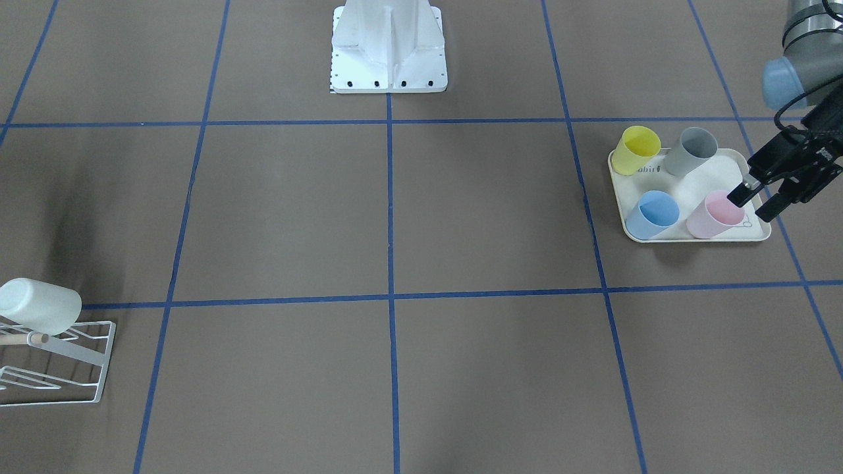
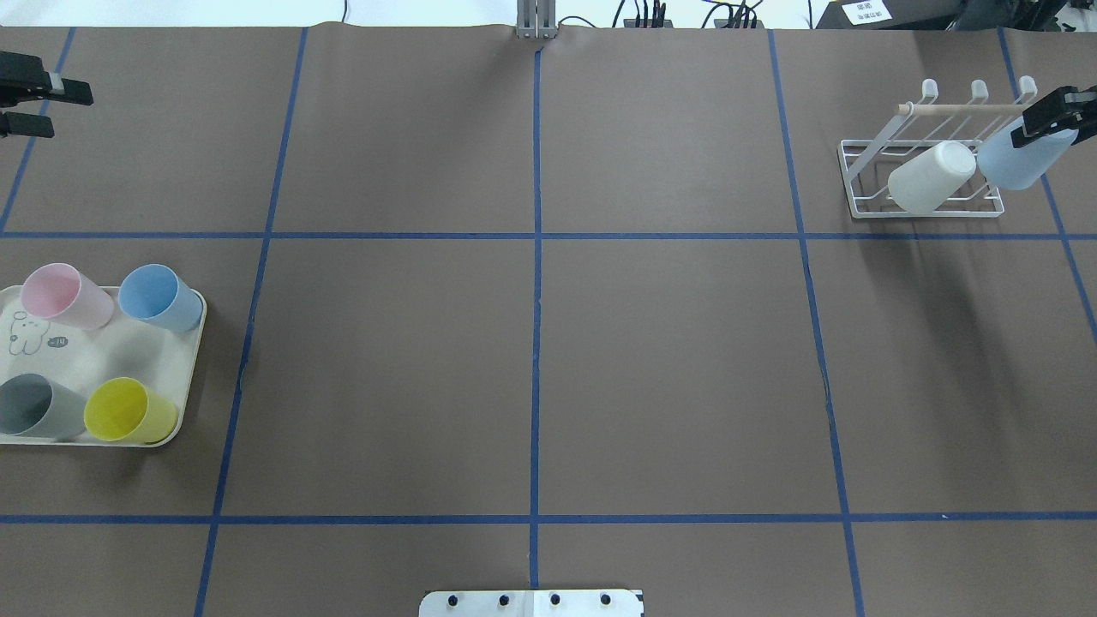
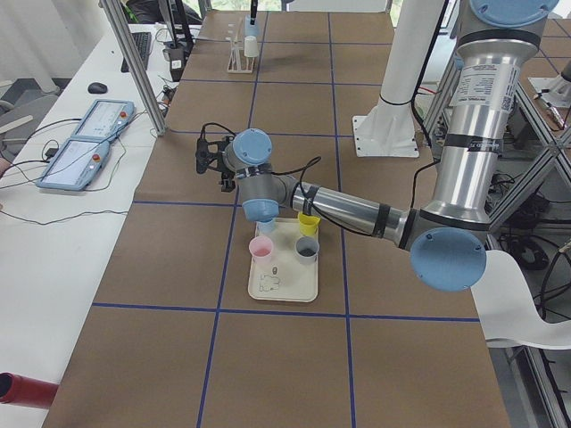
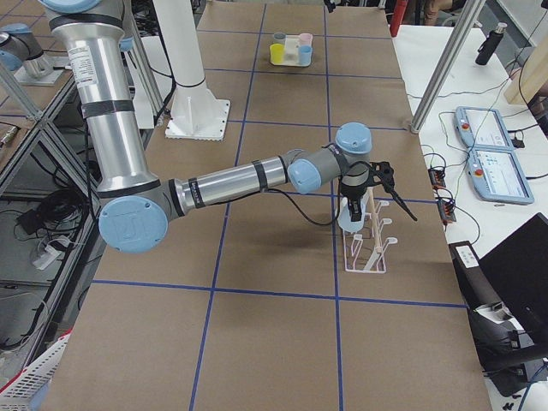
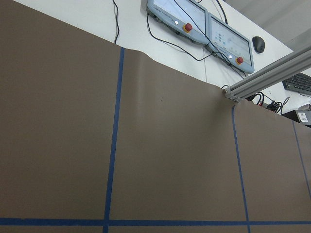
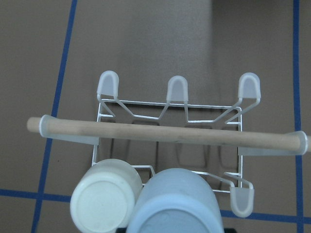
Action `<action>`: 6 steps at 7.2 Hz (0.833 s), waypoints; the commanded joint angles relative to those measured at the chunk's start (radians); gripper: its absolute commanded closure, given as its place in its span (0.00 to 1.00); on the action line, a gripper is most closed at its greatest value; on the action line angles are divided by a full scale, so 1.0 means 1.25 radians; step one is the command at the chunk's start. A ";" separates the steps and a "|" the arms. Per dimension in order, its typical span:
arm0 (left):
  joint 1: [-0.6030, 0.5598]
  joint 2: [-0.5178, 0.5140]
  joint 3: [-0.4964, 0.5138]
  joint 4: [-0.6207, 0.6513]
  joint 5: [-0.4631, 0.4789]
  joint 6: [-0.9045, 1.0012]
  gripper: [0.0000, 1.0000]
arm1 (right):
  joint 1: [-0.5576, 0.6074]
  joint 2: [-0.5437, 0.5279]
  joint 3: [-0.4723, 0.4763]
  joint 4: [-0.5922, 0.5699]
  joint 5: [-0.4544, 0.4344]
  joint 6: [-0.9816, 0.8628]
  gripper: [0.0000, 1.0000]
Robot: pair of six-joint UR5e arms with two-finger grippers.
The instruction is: Transfer IKEA cup to right arm and place on rack
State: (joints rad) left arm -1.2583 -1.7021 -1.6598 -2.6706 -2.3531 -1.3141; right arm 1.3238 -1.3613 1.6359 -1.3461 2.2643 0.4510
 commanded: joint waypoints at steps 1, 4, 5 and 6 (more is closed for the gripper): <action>0.002 0.008 0.000 0.000 0.000 0.001 0.00 | -0.002 0.030 -0.036 0.001 0.000 0.001 0.82; 0.002 0.009 0.000 0.000 0.000 0.001 0.00 | -0.006 0.030 -0.050 0.001 0.004 0.002 0.73; 0.002 0.023 0.000 -0.001 0.000 0.001 0.00 | -0.017 0.030 -0.050 0.001 0.002 0.004 0.44; 0.002 0.041 -0.002 -0.001 0.000 0.002 0.00 | -0.024 0.030 -0.052 0.002 0.001 0.002 0.19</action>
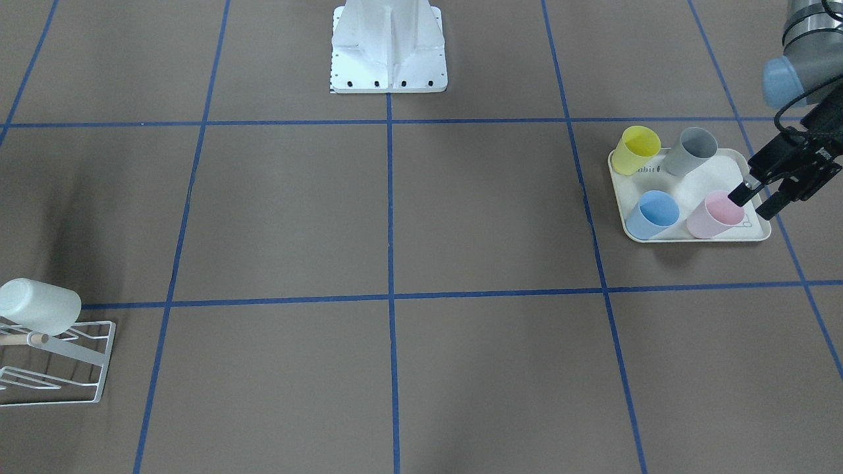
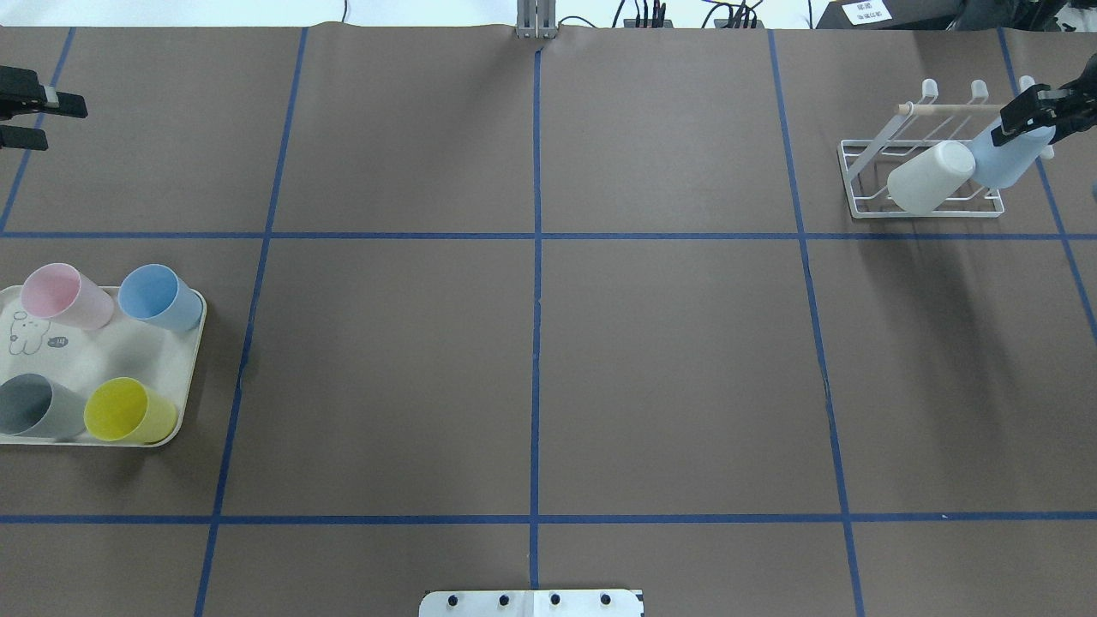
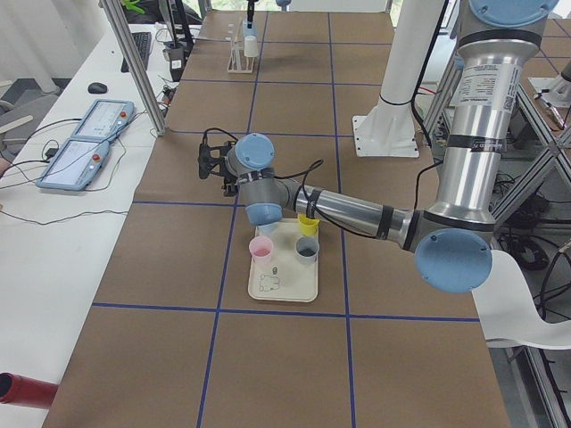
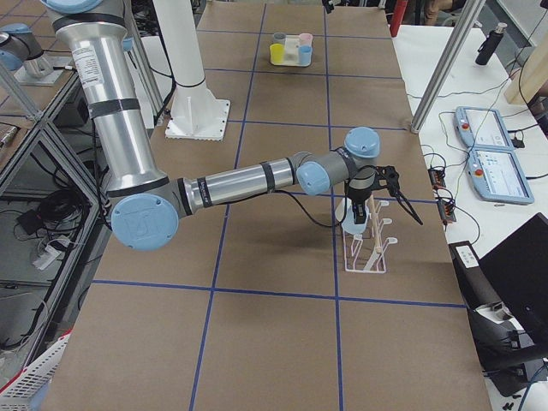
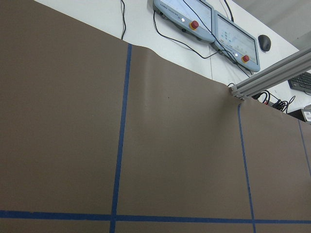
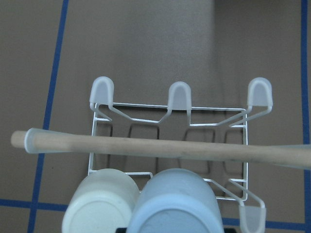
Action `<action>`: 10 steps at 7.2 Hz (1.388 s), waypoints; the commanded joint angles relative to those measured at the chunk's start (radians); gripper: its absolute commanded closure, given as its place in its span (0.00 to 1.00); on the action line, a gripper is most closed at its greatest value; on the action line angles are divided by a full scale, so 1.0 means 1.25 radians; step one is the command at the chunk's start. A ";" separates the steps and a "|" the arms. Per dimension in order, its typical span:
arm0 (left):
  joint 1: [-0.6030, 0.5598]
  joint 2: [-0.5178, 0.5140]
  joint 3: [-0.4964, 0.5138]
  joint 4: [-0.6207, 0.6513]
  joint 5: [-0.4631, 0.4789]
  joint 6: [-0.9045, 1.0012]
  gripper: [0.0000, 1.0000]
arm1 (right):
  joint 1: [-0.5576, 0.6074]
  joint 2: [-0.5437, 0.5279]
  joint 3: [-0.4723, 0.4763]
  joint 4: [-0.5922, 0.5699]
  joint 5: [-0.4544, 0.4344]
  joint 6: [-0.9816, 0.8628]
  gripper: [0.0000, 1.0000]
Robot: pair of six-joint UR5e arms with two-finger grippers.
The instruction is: Transfer IKEA cup to right arm and place on rack
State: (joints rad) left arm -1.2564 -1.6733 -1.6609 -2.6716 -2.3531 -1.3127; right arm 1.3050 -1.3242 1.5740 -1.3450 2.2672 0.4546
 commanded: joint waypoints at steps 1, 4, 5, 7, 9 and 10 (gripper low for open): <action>0.013 0.030 -0.002 0.001 0.000 0.007 0.00 | -0.012 0.004 -0.011 0.001 -0.001 0.000 0.09; -0.005 0.094 0.003 0.106 0.045 0.289 0.00 | -0.023 0.010 -0.016 0.000 -0.001 0.004 0.02; 0.001 0.110 0.001 0.177 0.111 0.374 0.00 | -0.023 0.013 -0.015 0.001 0.001 0.006 0.02; 0.004 0.141 -0.002 0.262 0.135 0.464 0.01 | -0.030 0.024 -0.015 0.000 0.001 0.008 0.02; 0.070 0.147 -0.021 0.442 0.124 0.465 0.03 | -0.034 0.024 -0.015 0.000 0.003 0.007 0.02; 0.078 0.147 -0.041 0.486 0.123 0.466 0.04 | -0.034 0.024 -0.015 0.001 0.003 0.008 0.02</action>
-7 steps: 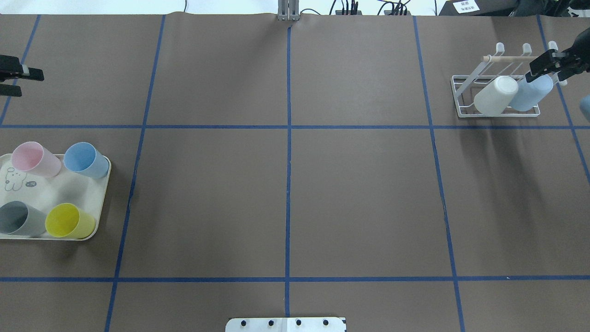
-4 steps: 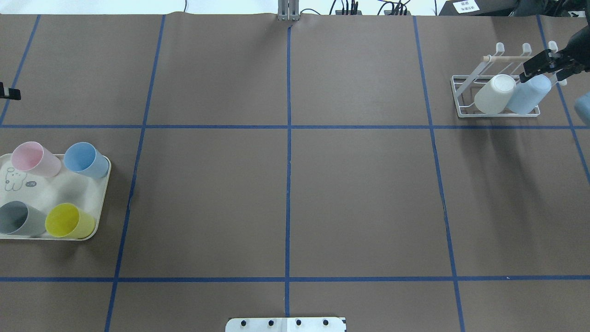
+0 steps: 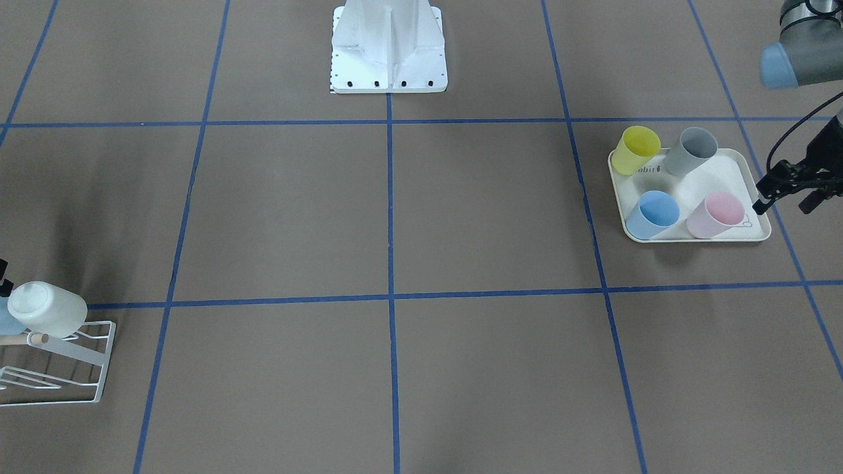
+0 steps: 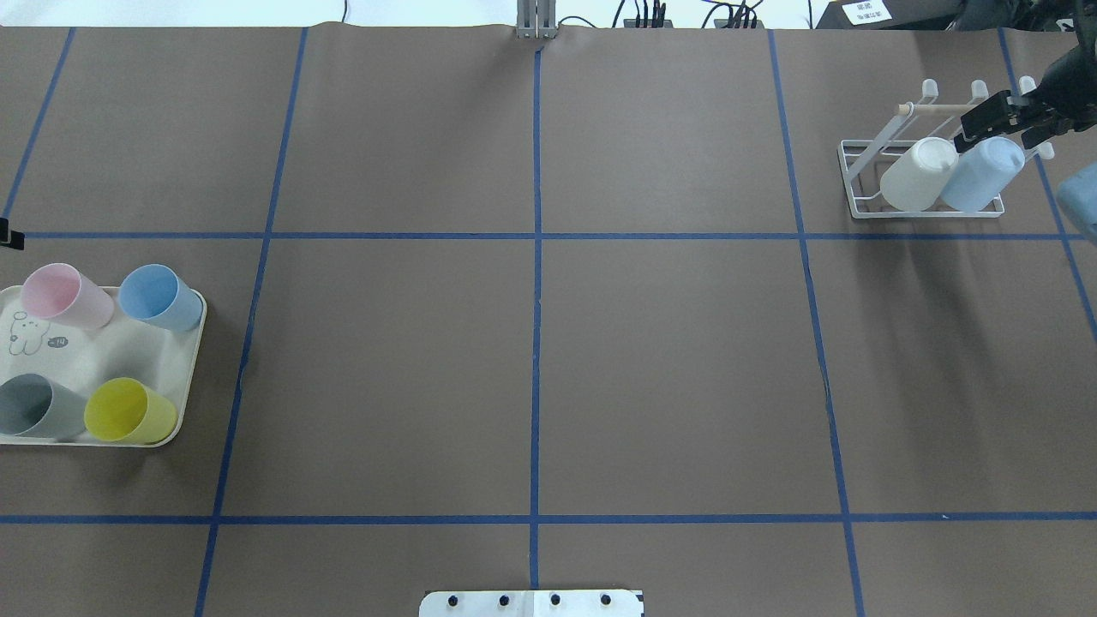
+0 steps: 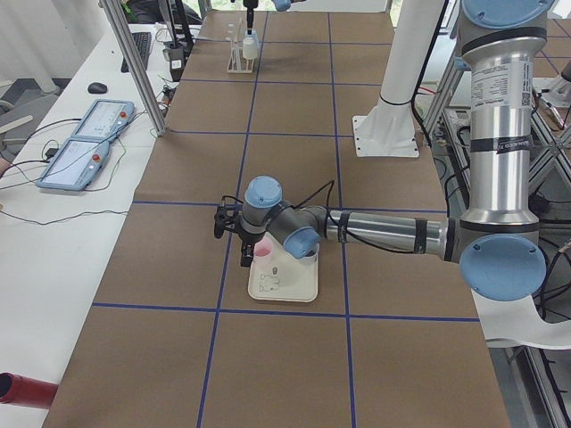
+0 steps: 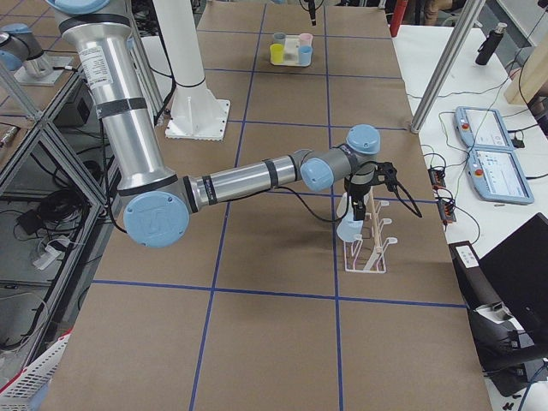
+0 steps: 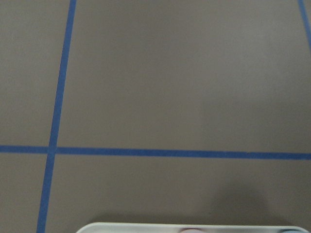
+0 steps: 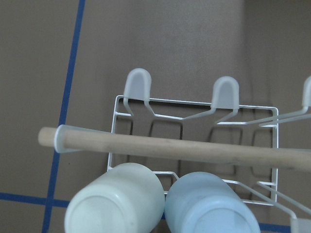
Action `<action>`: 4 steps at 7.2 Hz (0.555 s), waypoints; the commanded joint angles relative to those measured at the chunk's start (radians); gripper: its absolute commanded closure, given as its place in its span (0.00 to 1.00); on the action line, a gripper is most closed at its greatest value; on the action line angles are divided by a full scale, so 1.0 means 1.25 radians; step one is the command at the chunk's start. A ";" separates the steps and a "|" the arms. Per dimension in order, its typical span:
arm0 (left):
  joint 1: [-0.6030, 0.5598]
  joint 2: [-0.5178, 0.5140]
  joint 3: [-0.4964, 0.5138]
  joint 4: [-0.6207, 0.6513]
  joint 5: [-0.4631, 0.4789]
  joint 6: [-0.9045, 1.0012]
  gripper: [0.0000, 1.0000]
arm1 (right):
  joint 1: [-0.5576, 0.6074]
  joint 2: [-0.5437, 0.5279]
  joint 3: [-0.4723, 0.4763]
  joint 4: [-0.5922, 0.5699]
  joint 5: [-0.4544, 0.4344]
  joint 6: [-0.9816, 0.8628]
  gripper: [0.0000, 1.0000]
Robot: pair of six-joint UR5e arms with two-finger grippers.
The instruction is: Transfer IKEA cup to right arm and place on rack
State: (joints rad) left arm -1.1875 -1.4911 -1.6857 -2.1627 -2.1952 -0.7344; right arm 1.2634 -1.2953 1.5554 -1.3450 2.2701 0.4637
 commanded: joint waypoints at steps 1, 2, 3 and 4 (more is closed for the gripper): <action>0.036 0.010 -0.015 0.083 -0.007 0.003 0.06 | -0.001 0.000 0.000 0.001 0.000 0.000 0.02; 0.066 0.011 0.007 0.084 -0.009 0.003 0.09 | -0.001 0.000 0.001 0.001 0.000 0.001 0.02; 0.068 0.003 0.021 0.083 -0.009 0.003 0.10 | -0.001 -0.001 0.001 0.001 0.001 0.000 0.02; 0.069 -0.001 0.023 0.084 -0.009 0.003 0.13 | -0.001 -0.001 0.000 0.000 0.001 0.000 0.02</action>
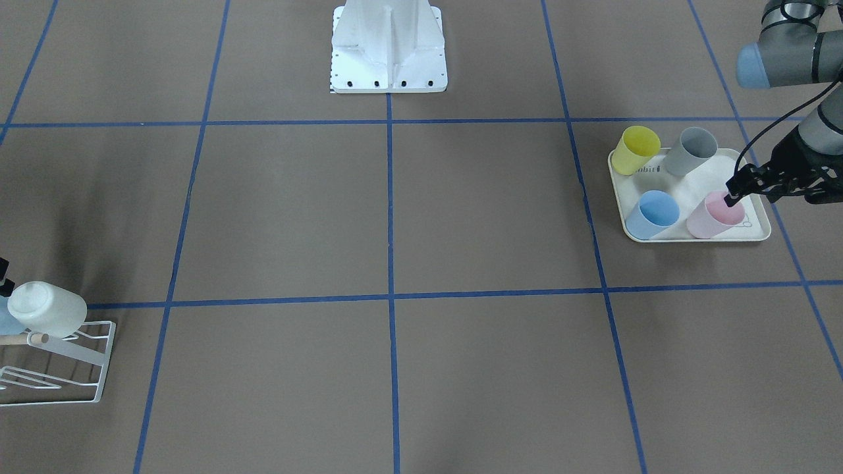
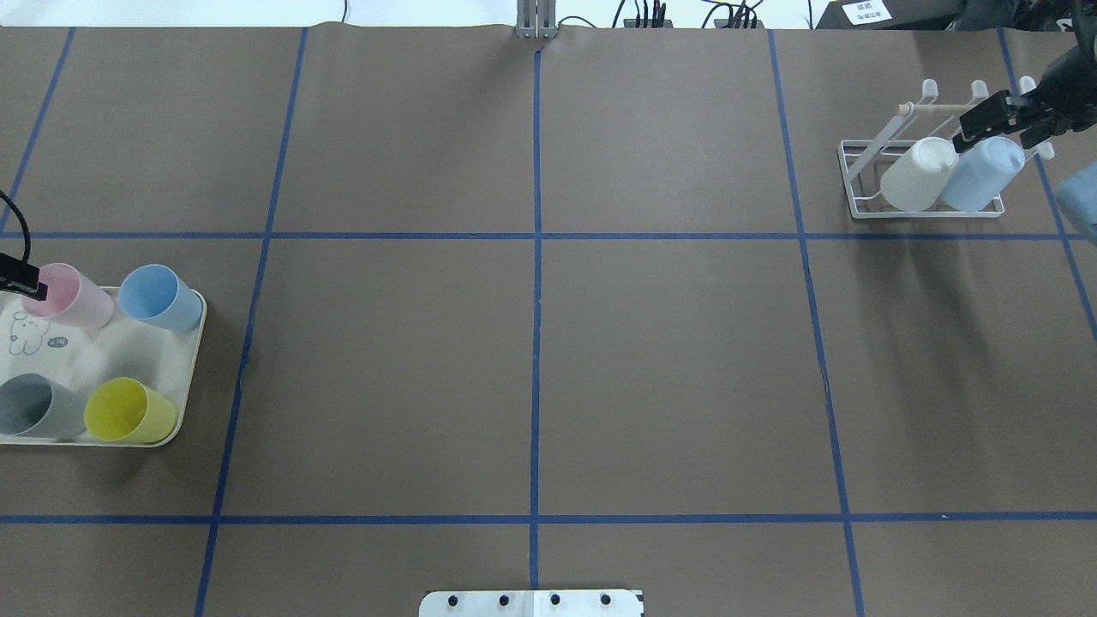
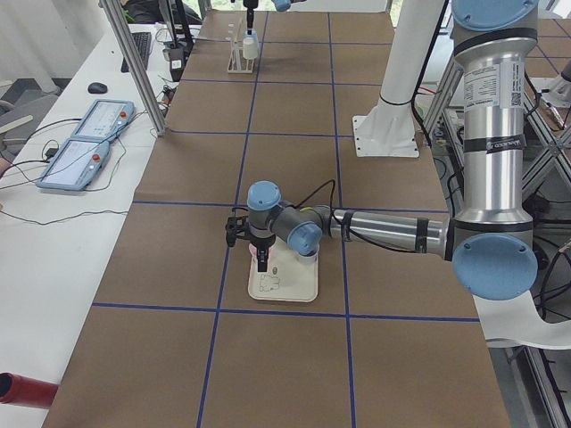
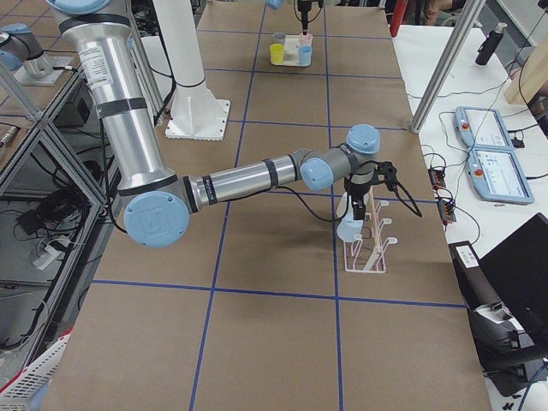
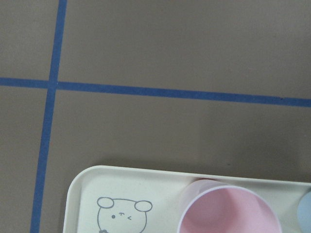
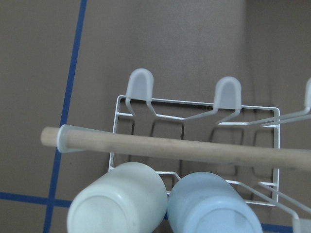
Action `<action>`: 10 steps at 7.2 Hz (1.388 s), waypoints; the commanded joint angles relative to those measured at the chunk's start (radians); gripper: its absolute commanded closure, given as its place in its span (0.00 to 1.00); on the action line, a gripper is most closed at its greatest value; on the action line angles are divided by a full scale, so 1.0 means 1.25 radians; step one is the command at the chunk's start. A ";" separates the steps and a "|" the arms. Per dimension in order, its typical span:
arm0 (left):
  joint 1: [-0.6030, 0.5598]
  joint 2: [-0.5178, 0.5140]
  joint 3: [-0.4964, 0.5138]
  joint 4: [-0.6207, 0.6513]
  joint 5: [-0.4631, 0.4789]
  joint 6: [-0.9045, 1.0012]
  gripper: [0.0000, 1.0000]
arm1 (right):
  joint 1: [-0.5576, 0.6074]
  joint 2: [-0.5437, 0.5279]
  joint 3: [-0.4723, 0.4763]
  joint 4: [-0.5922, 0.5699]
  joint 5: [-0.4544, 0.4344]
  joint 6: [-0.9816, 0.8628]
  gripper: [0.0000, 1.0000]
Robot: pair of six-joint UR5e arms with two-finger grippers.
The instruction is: Transfer IKEA cup to right arm and place on rack
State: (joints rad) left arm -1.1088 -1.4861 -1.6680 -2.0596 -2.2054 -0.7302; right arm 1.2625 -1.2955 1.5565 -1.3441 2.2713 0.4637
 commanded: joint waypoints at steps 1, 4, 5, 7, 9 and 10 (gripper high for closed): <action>0.007 -0.004 0.008 0.002 -0.002 -0.001 0.38 | 0.000 -0.001 -0.001 -0.001 0.000 0.000 0.02; 0.008 -0.039 0.043 0.000 -0.003 -0.006 0.91 | -0.003 -0.001 -0.001 -0.001 -0.001 0.000 0.02; 0.008 -0.038 0.043 0.001 -0.036 -0.006 1.00 | -0.003 -0.001 0.006 0.000 0.000 0.001 0.02; -0.061 -0.031 0.018 0.000 -0.128 0.000 1.00 | 0.000 0.030 0.052 0.000 -0.003 0.000 0.02; -0.124 -0.011 -0.048 0.002 -0.132 -0.001 1.00 | -0.001 0.030 0.151 0.001 -0.011 0.073 0.02; -0.123 -0.006 -0.084 0.002 -0.129 -0.016 1.00 | -0.026 0.030 0.213 0.004 -0.009 0.213 0.02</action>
State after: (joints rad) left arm -1.2462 -1.5064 -1.7166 -2.0581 -2.3662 -0.7354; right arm 1.2548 -1.2598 1.7297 -1.3421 2.2612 0.5642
